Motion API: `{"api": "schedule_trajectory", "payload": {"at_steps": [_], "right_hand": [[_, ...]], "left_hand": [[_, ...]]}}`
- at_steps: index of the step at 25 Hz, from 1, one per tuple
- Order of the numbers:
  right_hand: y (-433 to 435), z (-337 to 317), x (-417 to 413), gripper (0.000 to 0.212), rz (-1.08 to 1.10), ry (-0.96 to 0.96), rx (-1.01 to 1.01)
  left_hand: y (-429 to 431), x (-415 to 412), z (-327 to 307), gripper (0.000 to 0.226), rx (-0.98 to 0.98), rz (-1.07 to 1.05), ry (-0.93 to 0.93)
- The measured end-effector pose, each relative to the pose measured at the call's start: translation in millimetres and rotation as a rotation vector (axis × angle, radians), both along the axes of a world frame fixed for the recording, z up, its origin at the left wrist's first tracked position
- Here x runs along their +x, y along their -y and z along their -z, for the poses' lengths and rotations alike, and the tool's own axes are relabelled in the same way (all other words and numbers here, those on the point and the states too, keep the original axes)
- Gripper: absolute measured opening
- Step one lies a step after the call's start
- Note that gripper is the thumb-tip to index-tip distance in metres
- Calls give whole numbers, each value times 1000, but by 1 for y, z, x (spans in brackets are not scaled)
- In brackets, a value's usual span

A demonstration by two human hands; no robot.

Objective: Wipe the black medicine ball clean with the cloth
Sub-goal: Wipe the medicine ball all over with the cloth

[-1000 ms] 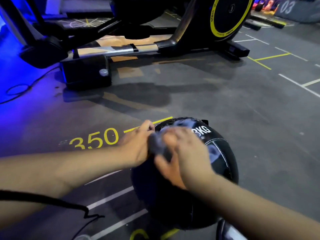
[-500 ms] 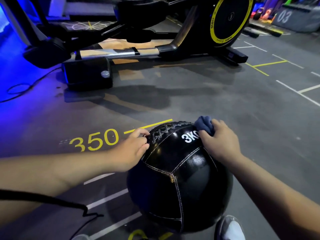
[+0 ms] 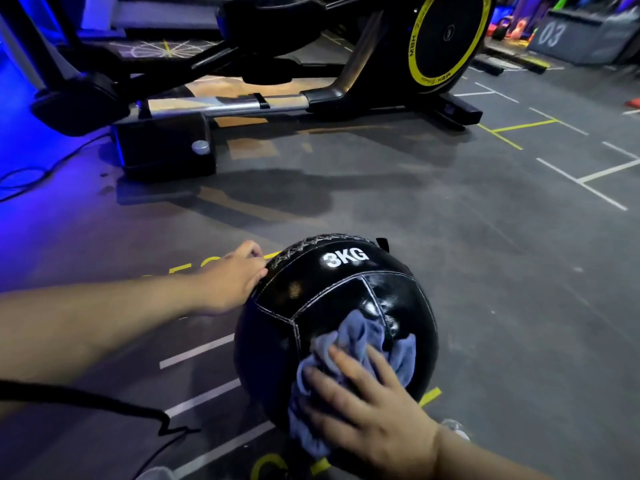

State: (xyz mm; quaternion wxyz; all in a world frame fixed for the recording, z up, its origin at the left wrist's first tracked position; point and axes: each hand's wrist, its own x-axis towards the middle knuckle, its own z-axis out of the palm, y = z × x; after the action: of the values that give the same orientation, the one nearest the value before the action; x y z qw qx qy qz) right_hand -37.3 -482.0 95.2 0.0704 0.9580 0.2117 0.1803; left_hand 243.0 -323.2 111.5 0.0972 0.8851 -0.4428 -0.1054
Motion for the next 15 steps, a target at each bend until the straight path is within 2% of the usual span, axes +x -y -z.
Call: {"api": "schedule_trajectory", "payload": {"at_steps": [2,4,7,12,15], "right_hand": [[8,-4,5,33,-41,72,15],[19,-26,27,32,27,105,249],[47,-57,67,35,330,137,605],[96,-69,129,34,704,9,646],[106,-76,159,32,812,-38,599]], "left_hand": [[-4,1,2,23,25,17,16],[-3,-4,3,21,30,33,18],[7,-14,0,22,-5,30,15],[28,-20,-9,25,-80,-29,-4],[28,-25,-13,38,-187,10,62]]}}
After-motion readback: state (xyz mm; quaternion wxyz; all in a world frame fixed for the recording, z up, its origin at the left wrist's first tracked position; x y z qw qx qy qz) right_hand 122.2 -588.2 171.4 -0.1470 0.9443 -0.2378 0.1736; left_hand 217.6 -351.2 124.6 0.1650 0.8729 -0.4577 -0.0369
